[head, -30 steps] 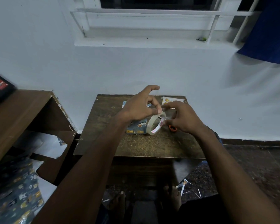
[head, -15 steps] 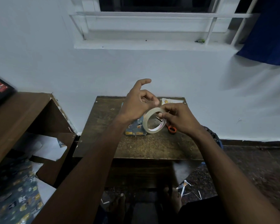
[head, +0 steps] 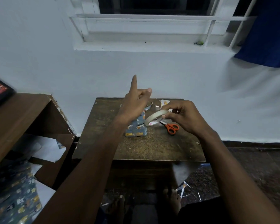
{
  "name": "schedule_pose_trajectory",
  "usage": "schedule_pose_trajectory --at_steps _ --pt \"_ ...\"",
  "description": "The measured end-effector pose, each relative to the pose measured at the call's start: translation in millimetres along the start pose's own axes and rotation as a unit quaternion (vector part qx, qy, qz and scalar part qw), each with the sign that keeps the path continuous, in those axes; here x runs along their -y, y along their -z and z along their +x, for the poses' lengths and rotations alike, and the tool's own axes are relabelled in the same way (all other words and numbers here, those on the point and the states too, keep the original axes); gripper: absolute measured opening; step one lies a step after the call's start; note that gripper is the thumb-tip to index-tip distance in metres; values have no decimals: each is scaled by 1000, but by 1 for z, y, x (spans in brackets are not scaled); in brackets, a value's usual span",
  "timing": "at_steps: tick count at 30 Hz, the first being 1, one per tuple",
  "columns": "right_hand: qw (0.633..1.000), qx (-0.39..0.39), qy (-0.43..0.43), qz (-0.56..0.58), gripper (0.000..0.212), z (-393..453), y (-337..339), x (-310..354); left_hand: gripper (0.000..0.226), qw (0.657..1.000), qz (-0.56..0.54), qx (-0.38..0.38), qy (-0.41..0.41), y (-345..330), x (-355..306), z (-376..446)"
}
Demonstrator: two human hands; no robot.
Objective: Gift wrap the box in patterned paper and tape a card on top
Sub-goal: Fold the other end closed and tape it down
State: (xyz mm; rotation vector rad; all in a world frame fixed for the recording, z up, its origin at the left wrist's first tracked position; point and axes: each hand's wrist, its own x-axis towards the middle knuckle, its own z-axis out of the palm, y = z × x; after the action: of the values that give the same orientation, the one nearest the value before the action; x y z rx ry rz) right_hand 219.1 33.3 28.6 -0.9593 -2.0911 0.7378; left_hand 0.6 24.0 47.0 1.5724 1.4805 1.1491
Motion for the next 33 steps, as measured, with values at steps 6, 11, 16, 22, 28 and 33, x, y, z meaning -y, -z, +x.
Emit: schedule_pose_trajectory --at_steps 6,11,16,22,28,33 --pt "983 -29 -90 -154 22 -4 0 -24 73 999 -41 15 -5 6 0 1" --pt "952 114 -175 -223 35 -1 -21 -26 71 996 -75 40 -17 8 -1 -1" --pt "988 14 -148 -37 40 2 -28 -7 66 992 -114 47 -19 11 -1 -4" --pt "980 4 -95 176 70 8 -63 13 71 979 -198 27 -39 11 -1 -3" --pt "974 -73 -64 203 72 7 -80 12 103 976 -194 -47 -92 15 -3 -10" --pt "977 -136 -35 159 62 8 -99 14 49 971 -153 -157 -96 19 -4 -17"
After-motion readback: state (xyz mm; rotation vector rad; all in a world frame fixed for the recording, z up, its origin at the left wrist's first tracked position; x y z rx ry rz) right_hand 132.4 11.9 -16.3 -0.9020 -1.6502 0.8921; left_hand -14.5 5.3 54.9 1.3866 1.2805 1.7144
